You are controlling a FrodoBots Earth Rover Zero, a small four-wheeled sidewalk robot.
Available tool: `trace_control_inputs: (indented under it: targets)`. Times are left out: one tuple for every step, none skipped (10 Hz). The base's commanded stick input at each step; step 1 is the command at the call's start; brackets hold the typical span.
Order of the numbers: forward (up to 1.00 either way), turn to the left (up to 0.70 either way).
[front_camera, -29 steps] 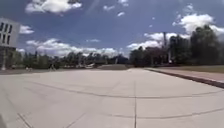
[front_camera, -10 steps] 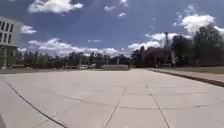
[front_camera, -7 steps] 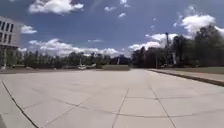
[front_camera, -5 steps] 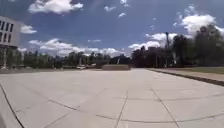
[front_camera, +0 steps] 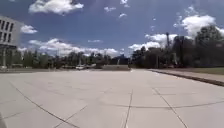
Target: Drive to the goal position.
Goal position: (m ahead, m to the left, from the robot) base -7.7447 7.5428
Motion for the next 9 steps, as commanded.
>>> trace_control_inputs:
  targets:
    - [0.70,0.00]
    - [0.70,0.00]
    - [0.70,0.00]
    - [0.70,0.00]
    - [0.70,0.00]
    - [0.70,0.00]
    - [0.70,0.00]
    - [0.70,0.00]
    - [0.70,0.00]
